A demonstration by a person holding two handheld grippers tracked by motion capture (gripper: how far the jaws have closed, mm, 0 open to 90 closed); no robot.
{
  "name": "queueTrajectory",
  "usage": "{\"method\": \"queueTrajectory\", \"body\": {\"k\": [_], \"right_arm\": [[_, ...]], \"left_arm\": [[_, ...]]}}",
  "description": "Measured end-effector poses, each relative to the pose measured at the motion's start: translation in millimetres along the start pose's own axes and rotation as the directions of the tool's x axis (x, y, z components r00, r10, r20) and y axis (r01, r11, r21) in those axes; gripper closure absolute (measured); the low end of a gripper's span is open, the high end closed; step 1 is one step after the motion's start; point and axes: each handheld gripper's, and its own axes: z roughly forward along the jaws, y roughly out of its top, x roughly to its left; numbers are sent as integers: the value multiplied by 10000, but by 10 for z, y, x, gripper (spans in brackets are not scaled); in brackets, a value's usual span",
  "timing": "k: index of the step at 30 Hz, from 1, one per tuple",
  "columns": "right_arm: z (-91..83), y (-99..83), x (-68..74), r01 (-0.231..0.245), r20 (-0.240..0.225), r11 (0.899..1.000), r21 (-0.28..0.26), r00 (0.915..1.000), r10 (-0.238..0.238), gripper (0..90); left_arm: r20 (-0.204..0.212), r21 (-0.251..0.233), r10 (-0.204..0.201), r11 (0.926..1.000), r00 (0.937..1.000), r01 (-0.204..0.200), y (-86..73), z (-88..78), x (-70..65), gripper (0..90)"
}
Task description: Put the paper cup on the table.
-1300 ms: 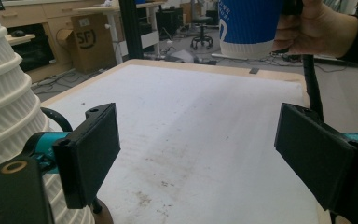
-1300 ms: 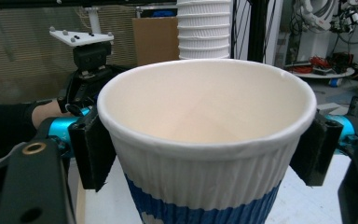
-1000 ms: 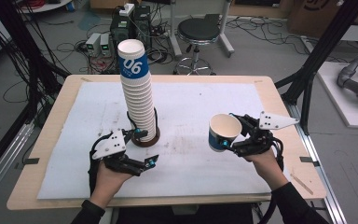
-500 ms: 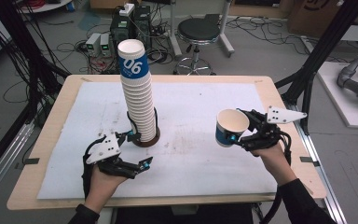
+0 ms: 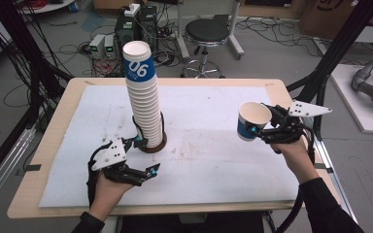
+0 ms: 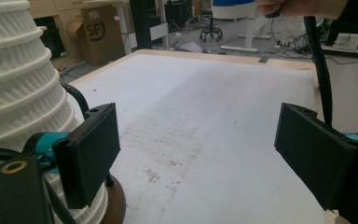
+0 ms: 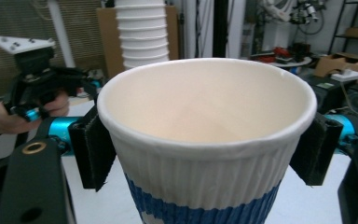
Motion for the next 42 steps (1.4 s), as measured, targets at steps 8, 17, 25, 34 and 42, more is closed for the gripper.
{"method": "queueTrajectory", "body": {"k": [8, 17, 25, 34, 42], "right_arm": [[-30, -42, -161, -238, 428, 9997, 69, 9988, 235, 217], [-56, -166, -453, -432, 1083, 9983, 389, 9934, 388, 217], [-47, -310, -621, -805, 2043, 9954, 527, 9765, 681, 217], [36, -578, -714, -1115, 2921, 9926, 492, 9519, 924, 217], [194, -805, -822, -1642, 3458, 9851, 513, 9283, 1367, 217]], "left_arm": [[23, 104, 102, 9999, 9999, -102, 2, 22, -24, 140], [78, 51, 60, 10000, 10000, -61, -6, 16, -14, 141], [110, 121, 46, 9999, 9999, -47, -18, 38, -20, 141], [140, 138, 15, 9999, 9999, -17, -24, 44, -17, 140], [170, 145, -10, 9999, 9999, 8, -36, 57, -13, 141]]}}
